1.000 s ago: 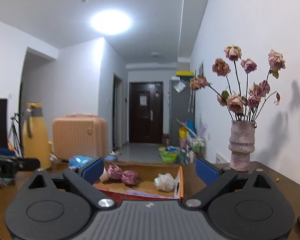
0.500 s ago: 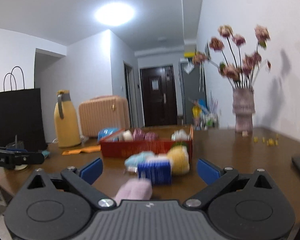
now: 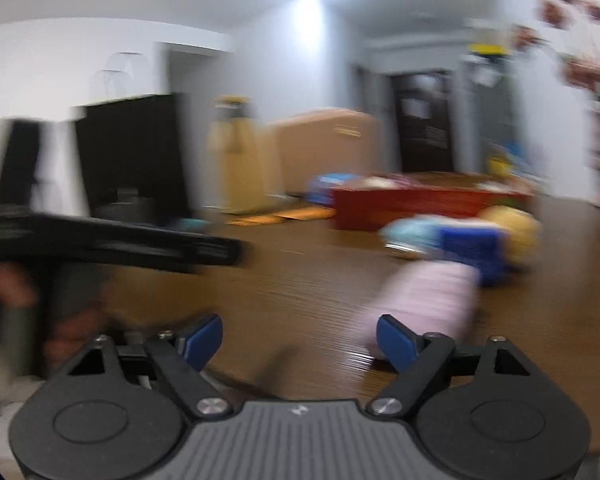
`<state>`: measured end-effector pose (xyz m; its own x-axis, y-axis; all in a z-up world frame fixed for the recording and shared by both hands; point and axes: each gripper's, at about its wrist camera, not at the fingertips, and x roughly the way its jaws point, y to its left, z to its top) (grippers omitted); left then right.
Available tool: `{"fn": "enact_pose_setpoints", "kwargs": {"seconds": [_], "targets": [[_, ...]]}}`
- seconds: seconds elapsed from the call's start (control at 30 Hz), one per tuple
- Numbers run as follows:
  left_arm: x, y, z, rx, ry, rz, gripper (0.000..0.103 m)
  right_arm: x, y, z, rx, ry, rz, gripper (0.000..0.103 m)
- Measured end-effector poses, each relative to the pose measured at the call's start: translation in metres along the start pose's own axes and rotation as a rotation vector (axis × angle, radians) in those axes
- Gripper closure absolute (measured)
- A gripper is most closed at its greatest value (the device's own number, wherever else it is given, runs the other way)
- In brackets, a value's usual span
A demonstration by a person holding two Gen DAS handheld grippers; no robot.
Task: Organize soft objects
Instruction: 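Grasp the pink fuzzy headband with the right tool while the left tool grips it too, then carry the pink headband into the box with both tools and open them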
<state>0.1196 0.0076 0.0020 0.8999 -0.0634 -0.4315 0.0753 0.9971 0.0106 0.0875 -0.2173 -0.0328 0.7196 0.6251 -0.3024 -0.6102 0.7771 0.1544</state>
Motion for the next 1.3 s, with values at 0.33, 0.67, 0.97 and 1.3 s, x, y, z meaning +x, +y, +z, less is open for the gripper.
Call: {"fn": "enact_pose_setpoints", "kwargs": {"seconds": [0.33,0.67,0.97,1.3], "targets": [[0.017,0.005,0.001,-0.064,0.022,0.010,0.000,-0.008,-0.049,0.006,0.134,0.051,-0.263,0.060],[0.016,0.034,0.002,-0.100,0.012,0.084,0.000,0.026,-0.008,0.018,0.007,0.047,0.065,0.061],[0.038,-0.012,0.009,-0.111,0.067,-0.258,0.008,0.022,-0.075,0.032,0.212,0.032,-0.225,0.058],[0.075,-0.039,0.010,-0.086,0.169,-0.376,0.072,0.050,-0.102,0.019,0.336,0.108,-0.219,0.063]]}}
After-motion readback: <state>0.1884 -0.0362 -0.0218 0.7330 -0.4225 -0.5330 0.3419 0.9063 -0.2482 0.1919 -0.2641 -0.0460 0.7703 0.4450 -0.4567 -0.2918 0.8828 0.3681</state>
